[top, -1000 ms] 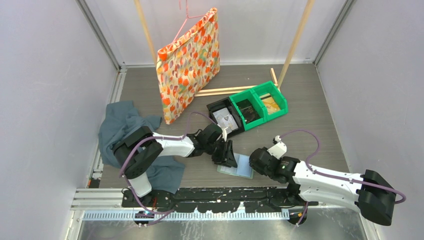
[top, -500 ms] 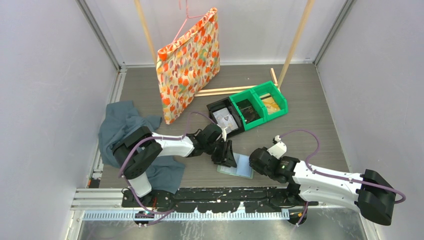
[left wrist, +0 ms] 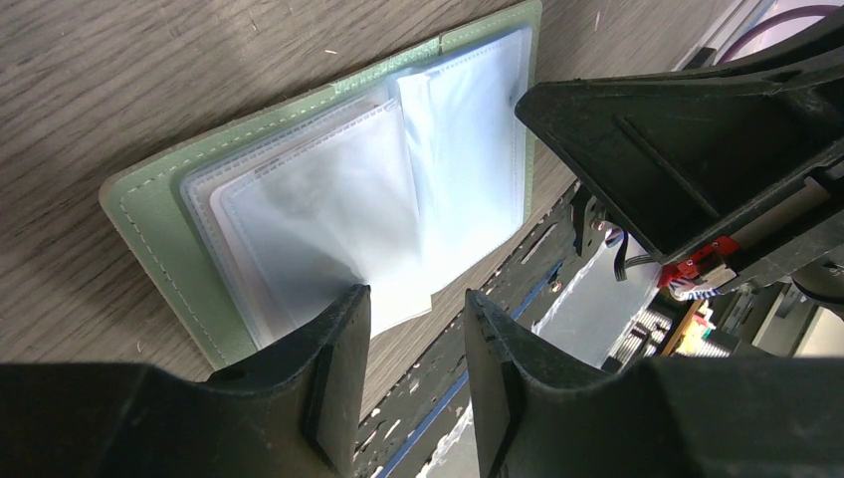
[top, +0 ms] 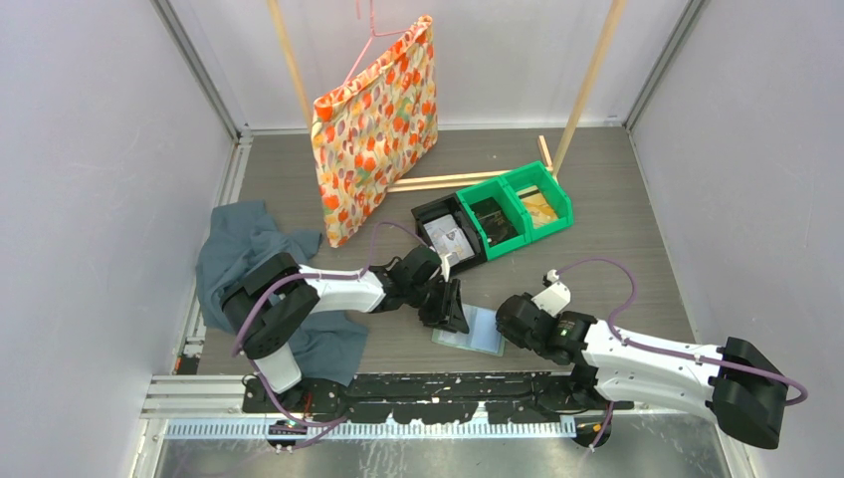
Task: Take the credit cards out of the card holder
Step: Remove the credit card from the card holder.
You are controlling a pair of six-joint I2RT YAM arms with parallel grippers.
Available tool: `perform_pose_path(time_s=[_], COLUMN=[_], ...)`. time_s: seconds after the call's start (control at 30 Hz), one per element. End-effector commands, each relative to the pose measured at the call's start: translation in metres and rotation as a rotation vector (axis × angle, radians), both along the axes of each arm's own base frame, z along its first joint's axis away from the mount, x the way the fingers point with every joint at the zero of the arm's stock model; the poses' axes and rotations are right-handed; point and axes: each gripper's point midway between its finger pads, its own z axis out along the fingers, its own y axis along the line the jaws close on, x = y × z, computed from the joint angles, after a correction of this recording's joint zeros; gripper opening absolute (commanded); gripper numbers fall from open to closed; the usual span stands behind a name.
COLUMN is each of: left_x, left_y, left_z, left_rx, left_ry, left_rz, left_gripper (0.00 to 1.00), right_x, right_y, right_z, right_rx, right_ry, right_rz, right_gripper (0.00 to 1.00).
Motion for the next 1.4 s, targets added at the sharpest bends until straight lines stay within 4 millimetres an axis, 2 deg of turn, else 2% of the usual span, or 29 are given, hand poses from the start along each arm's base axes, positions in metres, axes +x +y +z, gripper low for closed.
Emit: perform_pose_path(time_s=[0.0, 0.83, 1.37], left_x=[0.0049, 0.0071, 0.01], left_y=[-0.0013, 0.0006, 0.0065], left_z=[0.0121, 0.014, 0.0133], left_rx=[-0.017, -0.031, -0.022], left_ry=[-0.043, -0.053, -0.057], left_rz=[0.004, 0.011, 0.019], left_gripper=[0.41, 0.41, 0.41], right_x=[-0.0104, -0.0081, -0.0106], right_y=[-0.0124, -0.0089, -0.0142], right_z=[-0.0121, -0.0104, -0.0115], right_rx=[-0.068, -0.074, -0.076], right_ry=[0.052, 0.052, 0.052], right_rz=[0.017, 0.022, 0.015], right_gripper=[0.27, 0.27, 0.27])
